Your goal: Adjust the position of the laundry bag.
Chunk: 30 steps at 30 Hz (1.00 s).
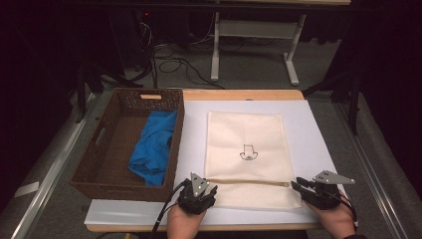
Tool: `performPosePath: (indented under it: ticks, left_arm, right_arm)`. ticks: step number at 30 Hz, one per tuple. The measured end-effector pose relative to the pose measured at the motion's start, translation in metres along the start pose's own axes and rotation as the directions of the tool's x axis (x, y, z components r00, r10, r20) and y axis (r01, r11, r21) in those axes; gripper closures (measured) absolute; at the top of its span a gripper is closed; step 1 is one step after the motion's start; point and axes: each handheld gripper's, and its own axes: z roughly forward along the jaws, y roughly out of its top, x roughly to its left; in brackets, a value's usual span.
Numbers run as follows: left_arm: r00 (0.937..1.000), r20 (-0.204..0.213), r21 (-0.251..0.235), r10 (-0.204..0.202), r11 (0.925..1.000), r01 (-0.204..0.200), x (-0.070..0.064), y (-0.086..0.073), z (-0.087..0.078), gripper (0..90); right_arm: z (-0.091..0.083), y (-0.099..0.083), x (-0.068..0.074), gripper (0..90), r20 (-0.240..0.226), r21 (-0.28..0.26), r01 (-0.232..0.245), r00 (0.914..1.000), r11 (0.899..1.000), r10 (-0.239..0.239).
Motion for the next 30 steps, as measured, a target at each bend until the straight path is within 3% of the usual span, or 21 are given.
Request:
performPosePath:
  ticks: [5, 14, 22, 30]
  left_arm:
    - [0.9994, 0.035, -0.057, 0.002, 0.9984, 0.0, -0.002, 0.0, -0.004, 40.3]
    - [0.9965, 0.076, -0.096, 0.033, 0.9951, -0.025, -0.015, 0.007, -0.01, 35.3]
    - [0.9902, 0.123, -0.098, 0.066, 0.9937, -0.054, -0.031, 0.011, -0.008, 35.2]
    - [0.9858, 0.161, -0.117, 0.047, 0.9928, -0.028, -0.037, 0.014, -0.006, 35.0]
  right_arm:
    - [0.003, -0.004, -0.004, 65.3, 0.003, 0.019, -0.041, 0.9992, 0.999, 0.041]
    - [0.007, -0.007, -0.004, 62.0, -0.01, 0.051, -0.072, 0.9973, 0.996, 0.072]
    - [0.007, -0.007, -0.002, 72.4, -0.014, 0.059, -0.057, 0.9982, 0.997, 0.058]
    - [0.01, -0.005, -0.001, 83.0, -0.02, 0.06, -0.033, 0.9992, 0.998, 0.034]
